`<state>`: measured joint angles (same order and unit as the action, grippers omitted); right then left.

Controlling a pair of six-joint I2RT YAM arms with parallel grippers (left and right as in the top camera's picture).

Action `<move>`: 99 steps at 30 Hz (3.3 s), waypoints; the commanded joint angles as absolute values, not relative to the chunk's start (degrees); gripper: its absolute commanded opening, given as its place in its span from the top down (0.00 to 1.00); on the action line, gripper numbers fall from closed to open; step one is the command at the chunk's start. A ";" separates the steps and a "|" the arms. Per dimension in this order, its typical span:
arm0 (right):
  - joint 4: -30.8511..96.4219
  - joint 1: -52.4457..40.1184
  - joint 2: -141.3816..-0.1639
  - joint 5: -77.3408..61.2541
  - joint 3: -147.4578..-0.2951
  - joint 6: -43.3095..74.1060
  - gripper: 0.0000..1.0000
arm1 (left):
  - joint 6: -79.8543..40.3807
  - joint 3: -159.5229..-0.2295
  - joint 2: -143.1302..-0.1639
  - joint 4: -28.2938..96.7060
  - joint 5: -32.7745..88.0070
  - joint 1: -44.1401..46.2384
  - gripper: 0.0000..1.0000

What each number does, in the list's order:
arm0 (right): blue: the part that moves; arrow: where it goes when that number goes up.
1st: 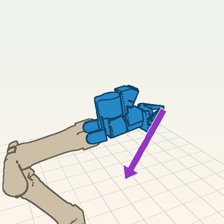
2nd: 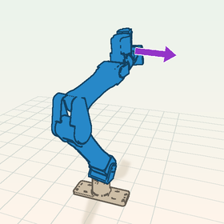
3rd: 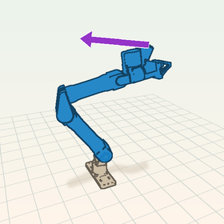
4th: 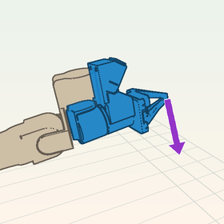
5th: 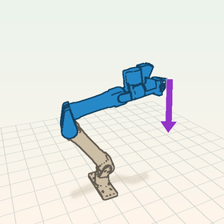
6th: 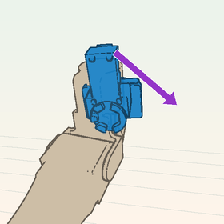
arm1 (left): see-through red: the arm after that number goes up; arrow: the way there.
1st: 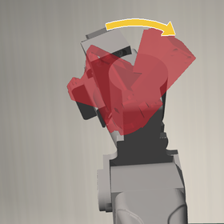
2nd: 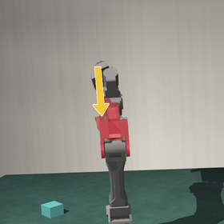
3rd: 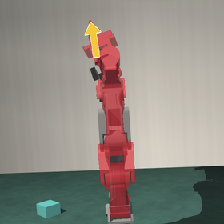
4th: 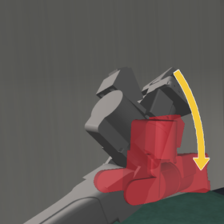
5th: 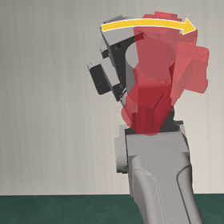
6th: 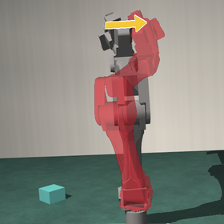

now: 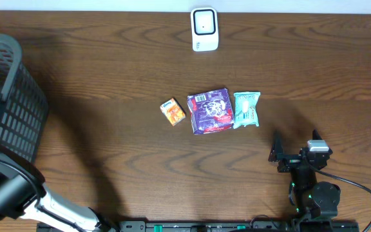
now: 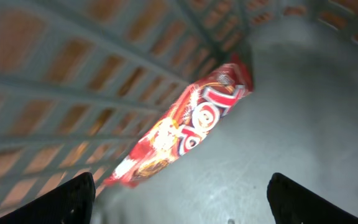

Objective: Scan the item barcode
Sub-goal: 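Reach into the basket and grasp the red-orange snack bar, left gripper, then place the red-orange bar beside the orange package and withdraw left gripper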

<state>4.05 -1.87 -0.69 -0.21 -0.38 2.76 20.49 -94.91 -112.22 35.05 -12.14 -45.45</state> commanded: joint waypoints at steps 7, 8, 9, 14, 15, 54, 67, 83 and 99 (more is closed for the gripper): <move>4.29 -2.13 -0.45 -0.14 -0.32 3.36 0.01 | 37.36 -94.76 -120.01 32.99 -14.68 -48.12 0.18; 4.29 -2.13 -0.45 -0.14 -0.32 3.36 0.01 | 37.52 -94.76 -120.29 32.77 -14.59 -48.51 0.18; 4.32 -2.13 -0.45 -0.14 -0.32 3.36 0.01 | 37.52 -94.76 -120.51 32.42 -14.39 -48.93 0.18; 4.29 -2.13 -0.45 -0.14 -0.32 3.36 0.01 | 37.91 -94.74 -120.66 32.21 -9.15 -51.27 0.22; 4.29 -2.13 -0.45 -0.14 -0.32 3.36 0.01 | 37.93 -94.74 -120.68 32.21 -8.25 -51.75 0.23; 4.32 -2.13 -0.45 -0.14 -0.32 3.36 0.01 | 16.16 -94.96 -113.71 39.68 1.13 -50.68 0.93; 4.29 -2.13 -0.45 -0.14 -0.32 3.36 0.01 | -30.68 -94.98 -83.92 39.11 37.01 -39.77 0.93; 4.29 -2.13 -0.45 -0.14 -0.32 3.36 0.01 | -31.57 -92.27 -81.93 57.12 20.58 3.66 0.93; 4.29 -2.13 -0.45 -0.14 -0.32 3.36 0.01 | -31.62 -91.83 -108.75 55.29 8.19 25.21 0.84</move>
<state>4.05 -1.87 -0.69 -0.21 -0.38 2.76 -31.27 -92.16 -106.74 55.51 9.28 24.05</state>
